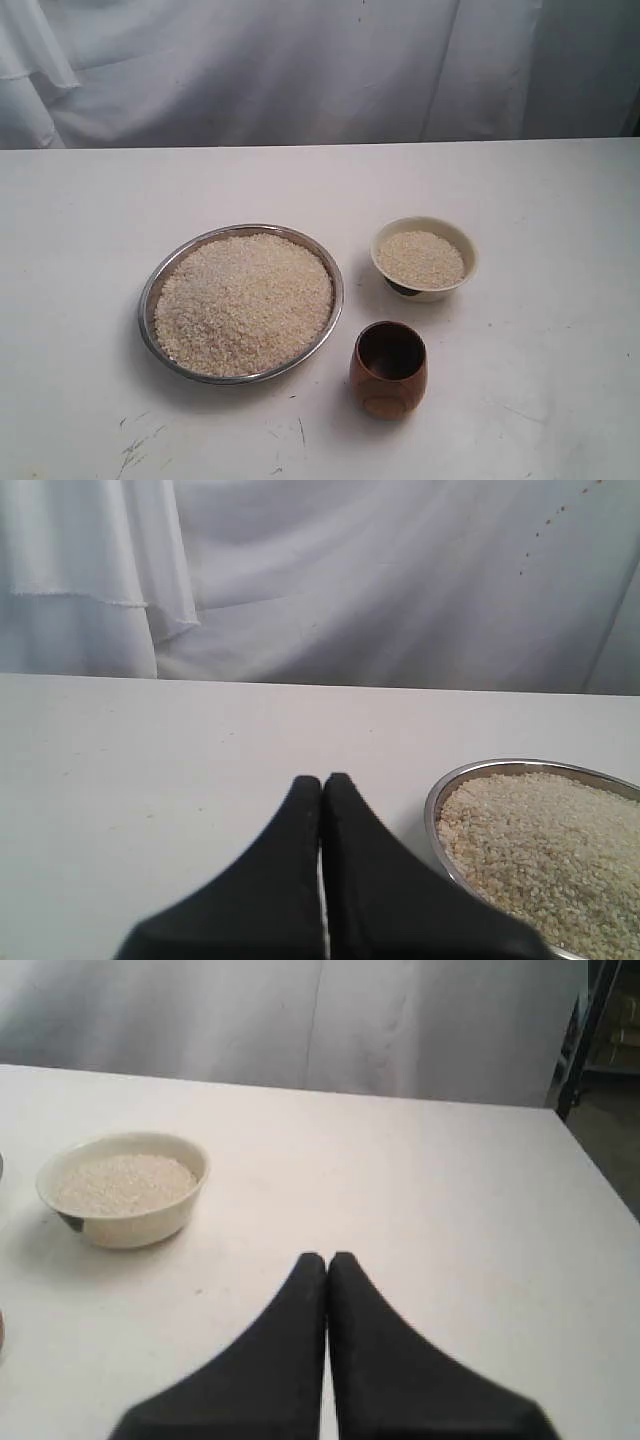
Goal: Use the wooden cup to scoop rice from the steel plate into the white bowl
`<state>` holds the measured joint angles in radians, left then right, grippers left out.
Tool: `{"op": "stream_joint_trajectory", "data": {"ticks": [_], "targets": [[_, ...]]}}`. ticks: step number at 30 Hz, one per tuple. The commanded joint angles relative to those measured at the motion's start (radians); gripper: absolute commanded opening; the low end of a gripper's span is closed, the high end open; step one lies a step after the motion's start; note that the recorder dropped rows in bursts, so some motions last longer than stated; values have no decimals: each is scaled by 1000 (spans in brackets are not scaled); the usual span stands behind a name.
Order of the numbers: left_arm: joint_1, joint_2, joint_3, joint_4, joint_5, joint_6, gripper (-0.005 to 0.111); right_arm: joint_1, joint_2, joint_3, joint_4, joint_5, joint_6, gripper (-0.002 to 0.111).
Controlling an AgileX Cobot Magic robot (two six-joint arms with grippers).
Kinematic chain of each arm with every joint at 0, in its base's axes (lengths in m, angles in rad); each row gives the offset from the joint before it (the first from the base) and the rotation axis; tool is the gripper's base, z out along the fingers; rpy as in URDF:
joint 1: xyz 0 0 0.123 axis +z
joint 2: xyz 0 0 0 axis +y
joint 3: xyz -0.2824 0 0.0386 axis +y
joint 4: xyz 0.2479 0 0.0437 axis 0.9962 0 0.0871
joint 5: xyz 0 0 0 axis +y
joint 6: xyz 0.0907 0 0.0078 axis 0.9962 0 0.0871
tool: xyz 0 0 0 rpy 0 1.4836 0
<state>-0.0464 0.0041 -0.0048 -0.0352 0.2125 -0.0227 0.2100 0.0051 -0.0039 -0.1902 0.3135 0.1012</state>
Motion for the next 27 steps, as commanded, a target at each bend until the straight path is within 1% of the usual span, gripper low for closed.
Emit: {"op": "stream_joint_trajectory", "data": {"ticks": [1, 11, 13, 14, 16, 18, 21, 23, 25, 27], "targets": [[-4, -4, 5, 0, -6, 1, 0, 5, -5, 4, -35, -207, -54, 0], [-4, -4, 5, 0, -6, 1, 0, 5, -5, 4, -26, -843, -52, 0], [-4, -4, 5, 0, -6, 1, 0, 5, -5, 4, 31, -1023, -46, 0], [-4, -4, 5, 0, -6, 1, 0, 5, -5, 4, 98, -1103, -18, 0], [-4, -4, 5, 0, -6, 1, 0, 5, -5, -27, 212, -1195, 31, 0], [-4, -4, 5, 0, -6, 1, 0, 5, -2, -98, 372, -1193, 22, 0], [-4, -4, 5, 0, -6, 1, 0, 5, 85, -251, 599, -1132, -15, 0], [-4, -4, 5, 0, -6, 1, 0, 5, 177, -337, 621, -1122, -23, 0], [-4, -4, 5, 0, -6, 1, 0, 5, 296, -423, 566, -1122, -23, 0], [-4, -4, 5, 0, -6, 1, 0, 5, 411, -506, 498, -1160, -23, 0]]}}
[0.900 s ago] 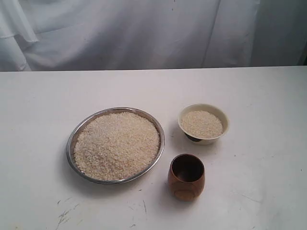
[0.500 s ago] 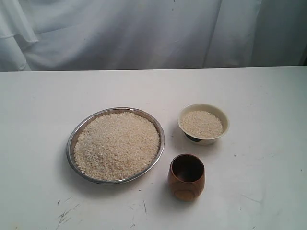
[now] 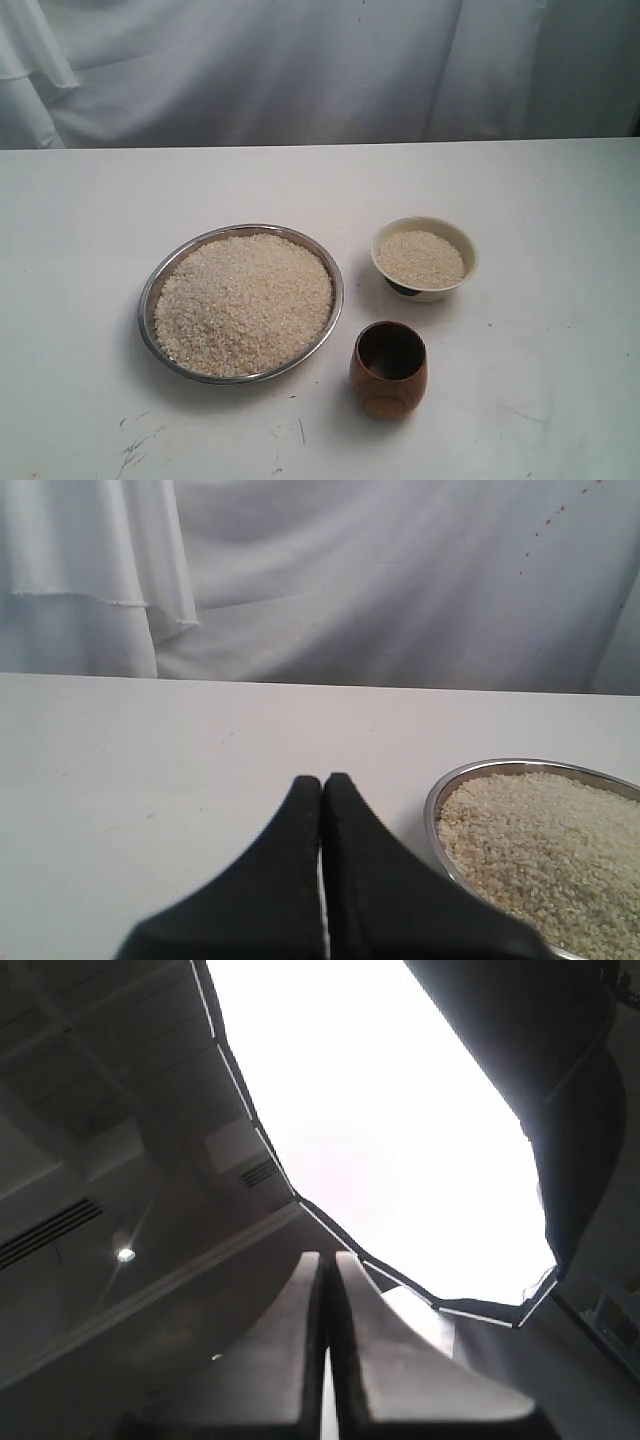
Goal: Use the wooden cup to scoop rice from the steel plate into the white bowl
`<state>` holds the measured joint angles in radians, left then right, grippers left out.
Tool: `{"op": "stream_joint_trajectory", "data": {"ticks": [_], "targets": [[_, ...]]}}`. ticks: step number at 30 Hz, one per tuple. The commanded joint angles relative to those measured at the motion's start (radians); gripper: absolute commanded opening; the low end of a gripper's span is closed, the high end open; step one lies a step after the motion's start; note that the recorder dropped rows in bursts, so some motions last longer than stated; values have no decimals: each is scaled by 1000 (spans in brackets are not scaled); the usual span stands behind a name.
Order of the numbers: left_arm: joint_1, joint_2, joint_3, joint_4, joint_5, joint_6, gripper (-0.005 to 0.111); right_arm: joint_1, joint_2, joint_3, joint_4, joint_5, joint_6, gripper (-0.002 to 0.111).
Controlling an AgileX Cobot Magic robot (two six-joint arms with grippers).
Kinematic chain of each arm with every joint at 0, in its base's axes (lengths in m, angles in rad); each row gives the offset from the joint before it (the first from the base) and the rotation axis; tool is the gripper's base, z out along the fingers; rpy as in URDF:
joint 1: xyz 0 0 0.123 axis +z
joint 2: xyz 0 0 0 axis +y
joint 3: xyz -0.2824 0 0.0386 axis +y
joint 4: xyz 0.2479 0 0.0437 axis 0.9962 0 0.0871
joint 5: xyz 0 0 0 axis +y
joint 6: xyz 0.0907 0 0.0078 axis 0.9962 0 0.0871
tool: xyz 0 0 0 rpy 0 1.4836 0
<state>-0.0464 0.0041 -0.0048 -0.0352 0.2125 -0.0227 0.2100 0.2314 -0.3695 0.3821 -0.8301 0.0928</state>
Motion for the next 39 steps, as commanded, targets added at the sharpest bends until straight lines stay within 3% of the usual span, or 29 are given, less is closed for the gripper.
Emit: {"op": "stream_joint_trajectory", "data": {"ticks": [1, 5, 7, 14, 18, 24, 29, 32, 35, 39], "targets": [[-4, -4, 5, 0, -6, 1, 0, 5, 222, -170, -95, -51, -15, 0], [-4, -4, 5, 0, -6, 1, 0, 5, 375, -336, -123, -127, 46, 0], [-4, -4, 5, 0, -6, 1, 0, 5, 442, -426, -123, 15, 53, 0], [-4, -4, 5, 0, -6, 1, 0, 5, 734, -704, -280, 785, 4, 0], [-4, -4, 5, 0, -6, 1, 0, 5, 888, -680, -333, 920, -41, 0], [-4, -4, 5, 0, -6, 1, 0, 31, 1039, -407, -333, 863, -84, 0], [-4, -4, 5, 0, -6, 1, 0, 120, 1149, -114, -413, 633, -239, 0], [-4, -4, 5, 0, -6, 1, 0, 166, 1210, -17, -477, 487, -219, 3], [-4, -4, 5, 0, -6, 1, 0, 199, 1266, 0, -507, 430, -105, 14], [-4, -4, 5, 0, -6, 1, 0, 235, 1338, 2, -637, 422, 73, 42]]}}
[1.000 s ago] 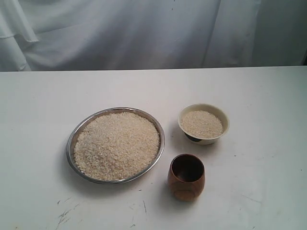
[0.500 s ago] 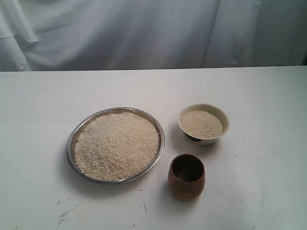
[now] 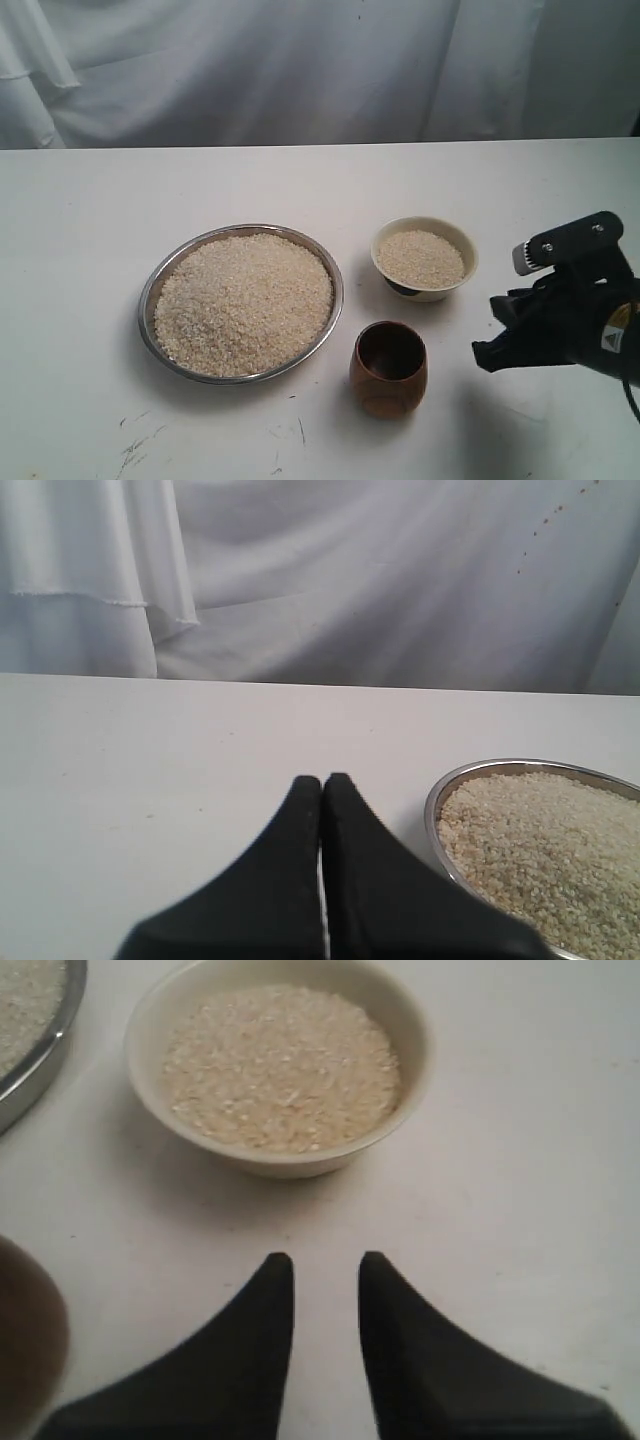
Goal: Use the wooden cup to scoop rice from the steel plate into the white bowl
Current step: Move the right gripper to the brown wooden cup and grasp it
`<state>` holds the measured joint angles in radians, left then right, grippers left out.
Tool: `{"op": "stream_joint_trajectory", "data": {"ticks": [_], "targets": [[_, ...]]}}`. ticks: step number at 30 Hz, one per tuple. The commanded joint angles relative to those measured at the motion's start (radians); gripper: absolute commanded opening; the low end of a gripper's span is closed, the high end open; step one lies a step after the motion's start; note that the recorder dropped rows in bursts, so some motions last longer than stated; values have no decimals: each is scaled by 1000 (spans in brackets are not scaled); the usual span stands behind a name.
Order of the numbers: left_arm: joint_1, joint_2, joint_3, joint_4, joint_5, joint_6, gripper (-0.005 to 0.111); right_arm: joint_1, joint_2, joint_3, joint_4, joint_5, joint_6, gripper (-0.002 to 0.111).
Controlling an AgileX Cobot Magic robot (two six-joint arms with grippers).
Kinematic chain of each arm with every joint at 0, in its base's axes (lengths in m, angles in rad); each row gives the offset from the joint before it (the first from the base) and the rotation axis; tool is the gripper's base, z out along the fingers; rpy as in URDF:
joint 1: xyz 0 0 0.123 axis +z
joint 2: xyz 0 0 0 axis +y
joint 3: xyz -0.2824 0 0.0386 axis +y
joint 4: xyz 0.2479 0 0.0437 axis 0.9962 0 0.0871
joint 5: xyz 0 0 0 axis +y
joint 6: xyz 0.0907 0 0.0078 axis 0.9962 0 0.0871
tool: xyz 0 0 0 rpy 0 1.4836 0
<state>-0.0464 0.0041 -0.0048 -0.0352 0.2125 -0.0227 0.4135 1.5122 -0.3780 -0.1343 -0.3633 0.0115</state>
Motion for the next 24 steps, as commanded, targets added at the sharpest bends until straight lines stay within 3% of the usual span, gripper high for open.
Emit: {"op": "stream_joint_trajectory", "data": {"ticks": [1, 5, 11, 15, 18, 24], "targets": [[-4, -4, 5, 0, -6, 1, 0, 43, 73, 13, -157, -59, 191, 49], [-4, -4, 5, 0, -6, 1, 0, 101, 107, 13, -354, -84, 359, 70], [-4, -4, 5, 0, -6, 1, 0, 164, 107, 13, -516, -124, 463, 71], [-4, -4, 5, 0, -6, 1, 0, 200, 107, 13, -537, -66, 467, 71], [-4, -4, 5, 0, -6, 1, 0, 221, 107, 13, -668, -25, 489, 74], [-4, -4, 5, 0, -6, 1, 0, 244, 106, 13, -670, -192, 460, 76]]}}
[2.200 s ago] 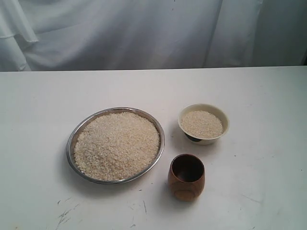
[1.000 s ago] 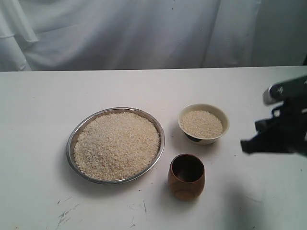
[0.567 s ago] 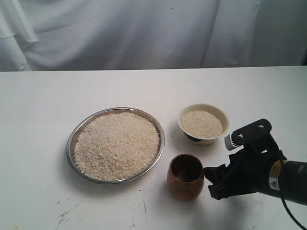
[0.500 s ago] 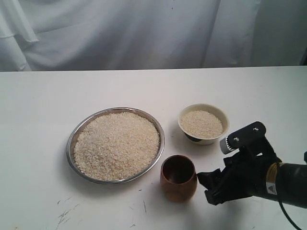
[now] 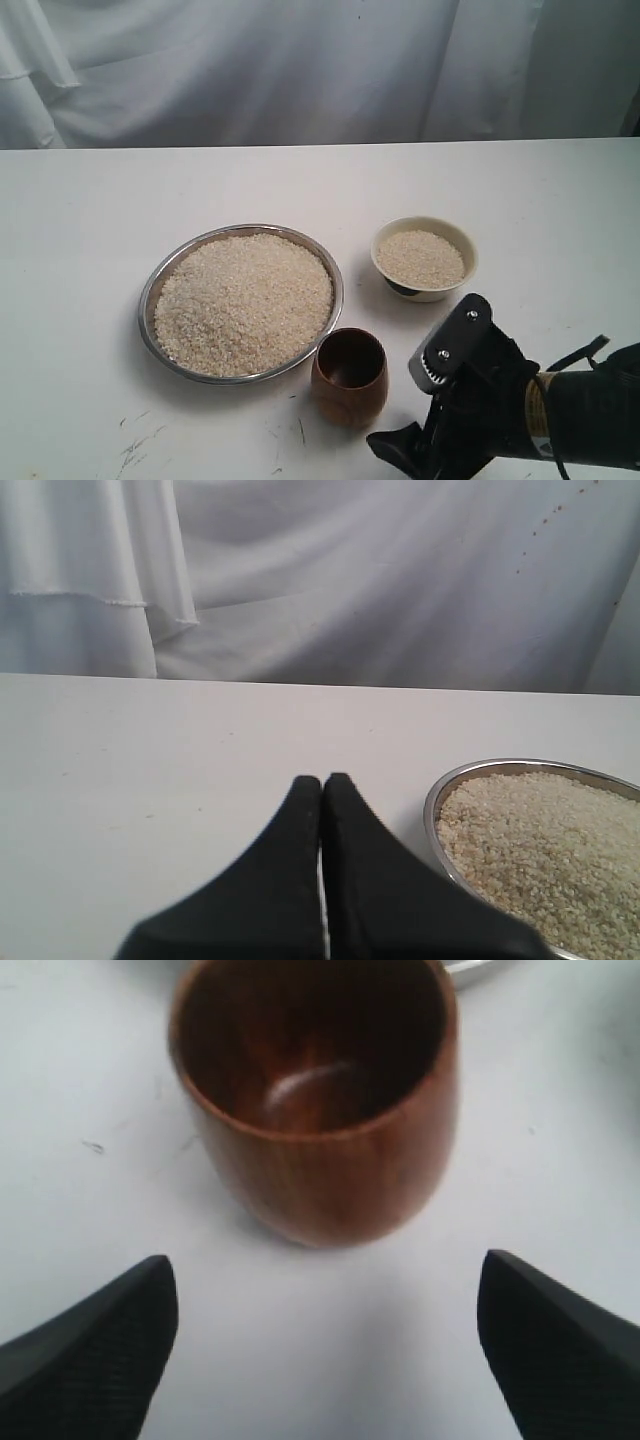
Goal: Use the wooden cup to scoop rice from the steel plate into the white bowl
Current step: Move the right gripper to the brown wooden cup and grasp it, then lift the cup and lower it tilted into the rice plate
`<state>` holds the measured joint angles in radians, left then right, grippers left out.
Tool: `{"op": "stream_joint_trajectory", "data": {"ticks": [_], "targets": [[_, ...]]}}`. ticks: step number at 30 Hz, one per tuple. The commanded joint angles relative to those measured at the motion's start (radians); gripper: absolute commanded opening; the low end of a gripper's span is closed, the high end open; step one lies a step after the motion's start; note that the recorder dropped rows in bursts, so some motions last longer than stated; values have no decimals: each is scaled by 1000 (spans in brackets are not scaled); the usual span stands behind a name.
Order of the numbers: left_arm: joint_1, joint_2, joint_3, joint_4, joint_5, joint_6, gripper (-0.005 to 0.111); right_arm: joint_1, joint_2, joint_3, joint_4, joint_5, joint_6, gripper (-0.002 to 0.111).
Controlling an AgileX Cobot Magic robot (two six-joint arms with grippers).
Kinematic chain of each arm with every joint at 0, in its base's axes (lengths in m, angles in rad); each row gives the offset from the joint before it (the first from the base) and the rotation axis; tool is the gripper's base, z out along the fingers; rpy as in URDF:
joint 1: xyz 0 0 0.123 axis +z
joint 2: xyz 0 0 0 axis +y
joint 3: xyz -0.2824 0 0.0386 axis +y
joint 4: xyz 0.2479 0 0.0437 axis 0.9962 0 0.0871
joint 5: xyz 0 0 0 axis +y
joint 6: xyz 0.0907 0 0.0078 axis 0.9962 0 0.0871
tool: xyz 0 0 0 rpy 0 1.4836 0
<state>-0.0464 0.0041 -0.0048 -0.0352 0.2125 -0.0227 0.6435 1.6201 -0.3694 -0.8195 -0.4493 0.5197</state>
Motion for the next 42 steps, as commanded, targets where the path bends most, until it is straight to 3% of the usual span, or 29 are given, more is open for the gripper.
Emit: {"op": "stream_joint_trajectory", "data": {"ticks": [1, 4, 9, 26, 30, 33, 36, 40, 42], "targets": [[-4, -4, 5, 0, -6, 1, 0, 14, -2, 4, 56, -113, -72, 76], [-4, -4, 5, 0, -6, 1, 0, 14, 15, 4, 227, -131, -162, 77], [-4, -4, 5, 0, -6, 1, 0, 14, 152, -2, 276, -261, -194, 77], [-4, -4, 5, 0, -6, 1, 0, 14, 214, -141, 188, -167, -104, 74], [-4, -4, 5, 0, -6, 1, 0, 14, 214, -141, 181, -154, -102, 59], [-4, -4, 5, 0, -6, 1, 0, 14, 210, -141, 181, -123, -94, 34], [-4, -4, 5, 0, -6, 1, 0, 14, 183, -141, 181, -55, -71, 2], [-4, -4, 5, 0, -6, 1, 0, 14, 106, -149, 140, 77, -44, 0], [-4, -4, 5, 0, -6, 1, 0, 14, 59, -183, 36, 249, 78, 0]]}}
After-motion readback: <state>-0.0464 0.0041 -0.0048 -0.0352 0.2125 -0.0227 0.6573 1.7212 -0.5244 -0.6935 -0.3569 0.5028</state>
